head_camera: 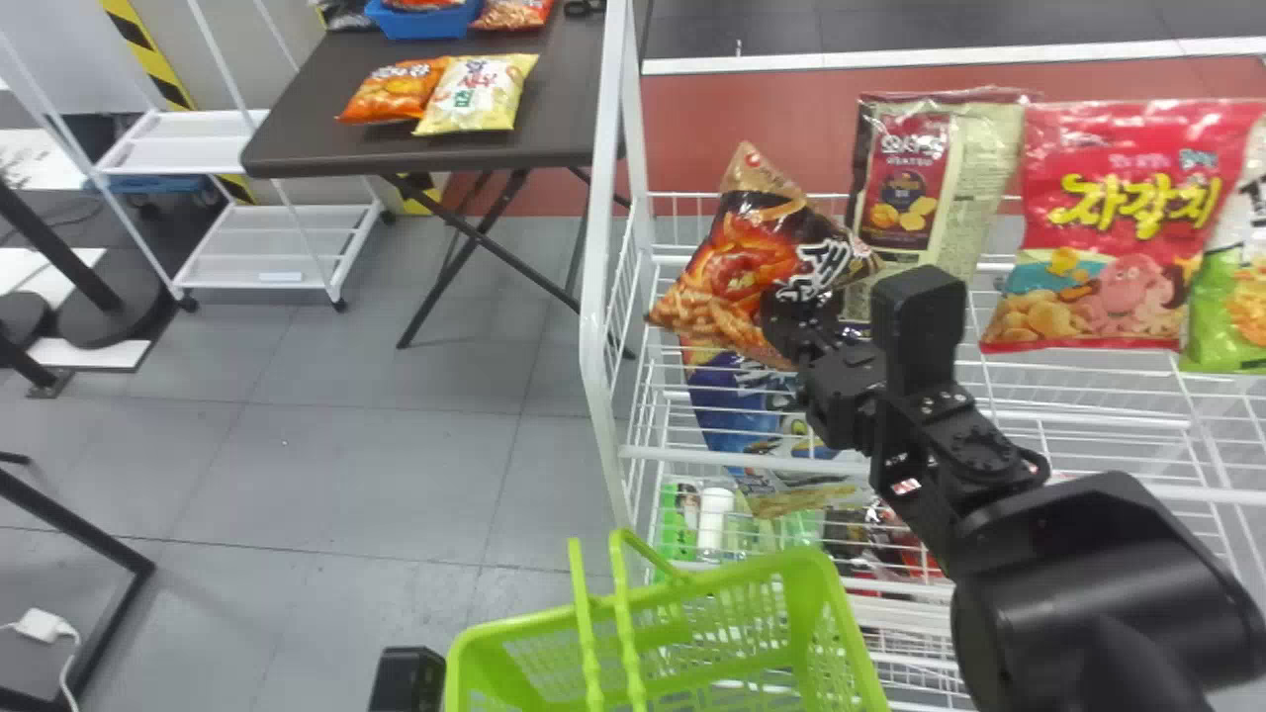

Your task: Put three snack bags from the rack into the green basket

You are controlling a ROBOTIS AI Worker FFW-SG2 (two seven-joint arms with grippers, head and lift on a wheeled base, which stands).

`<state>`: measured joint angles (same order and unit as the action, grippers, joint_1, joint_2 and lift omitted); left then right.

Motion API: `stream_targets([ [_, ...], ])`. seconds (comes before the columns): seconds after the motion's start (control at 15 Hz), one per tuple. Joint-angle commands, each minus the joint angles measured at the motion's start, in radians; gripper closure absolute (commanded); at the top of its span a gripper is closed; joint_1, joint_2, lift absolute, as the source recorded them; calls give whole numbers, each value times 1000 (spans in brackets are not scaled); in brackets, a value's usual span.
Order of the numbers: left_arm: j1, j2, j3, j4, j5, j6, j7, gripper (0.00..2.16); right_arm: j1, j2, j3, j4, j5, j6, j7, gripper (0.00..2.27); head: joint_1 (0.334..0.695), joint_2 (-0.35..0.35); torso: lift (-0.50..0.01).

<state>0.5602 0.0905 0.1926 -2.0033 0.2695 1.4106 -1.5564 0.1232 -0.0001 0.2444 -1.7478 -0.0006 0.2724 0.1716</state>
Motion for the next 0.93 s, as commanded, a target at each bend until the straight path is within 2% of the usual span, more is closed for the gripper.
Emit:
stream_targets([
  [0.0,-25,0,22,0,0,0,2,2148,121,-17,-56,-170,-39,9,17,2253,695,69,0],
  [0.2,-55,0,28,3,-1,6,12,2148,288,-37,-114,-377,-67,25,42,2253,695,27,0],
  [0.53,-103,-1,25,28,-7,12,29,2148,549,-49,-214,-647,-170,322,129,2253,695,-46,0],
  [0.73,-129,-1,18,41,-10,21,33,2148,610,-49,-241,-745,-236,549,189,2253,695,-59,0],
  [0.87,-132,-1,15,44,-13,21,35,2148,618,-49,-237,-762,-256,629,193,2253,695,-46,0],
])
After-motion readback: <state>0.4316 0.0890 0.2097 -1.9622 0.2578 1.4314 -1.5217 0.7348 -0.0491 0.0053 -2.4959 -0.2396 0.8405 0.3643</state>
